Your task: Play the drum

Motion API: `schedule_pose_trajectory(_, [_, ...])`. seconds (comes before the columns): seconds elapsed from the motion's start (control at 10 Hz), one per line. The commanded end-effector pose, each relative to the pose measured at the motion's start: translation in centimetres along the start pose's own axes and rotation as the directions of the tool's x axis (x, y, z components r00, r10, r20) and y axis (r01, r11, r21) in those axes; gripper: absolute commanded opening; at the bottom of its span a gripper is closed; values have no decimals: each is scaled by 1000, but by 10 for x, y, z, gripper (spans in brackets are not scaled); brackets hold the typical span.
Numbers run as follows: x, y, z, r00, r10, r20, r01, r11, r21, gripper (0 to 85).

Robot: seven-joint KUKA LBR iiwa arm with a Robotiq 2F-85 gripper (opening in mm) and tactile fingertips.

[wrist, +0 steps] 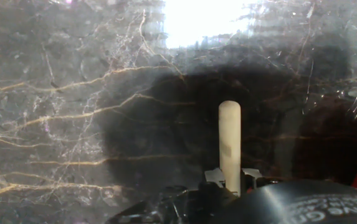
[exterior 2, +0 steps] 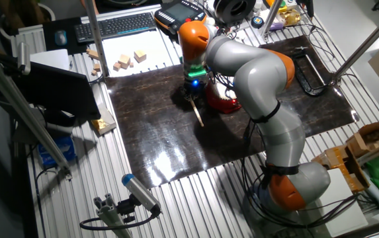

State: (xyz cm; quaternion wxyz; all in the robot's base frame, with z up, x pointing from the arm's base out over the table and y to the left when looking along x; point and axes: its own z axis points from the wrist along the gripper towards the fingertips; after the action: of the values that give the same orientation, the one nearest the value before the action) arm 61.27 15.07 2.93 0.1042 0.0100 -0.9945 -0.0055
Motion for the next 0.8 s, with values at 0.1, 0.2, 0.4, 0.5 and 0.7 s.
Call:
schedule_pose_trajectory(0.1, [0,-1,-3,1000,-4,-4,4,1000,2,147])
schedule_pose_trajectory(0.2, [1,-2,-6,1000,-5,-6,5,1000,3,143])
schedule_pose_trajectory(0.4, [3,-7,-20,1000,-6,-13,6,1000,0,127])
schedule_pose_trajectory(0.5, [6,-9,-29,1000,1,-10,-1,1000,-1,123])
schedule_pose_trajectory(0.7, [13,-12,-56,999,34,-2,-34,999,14,120])
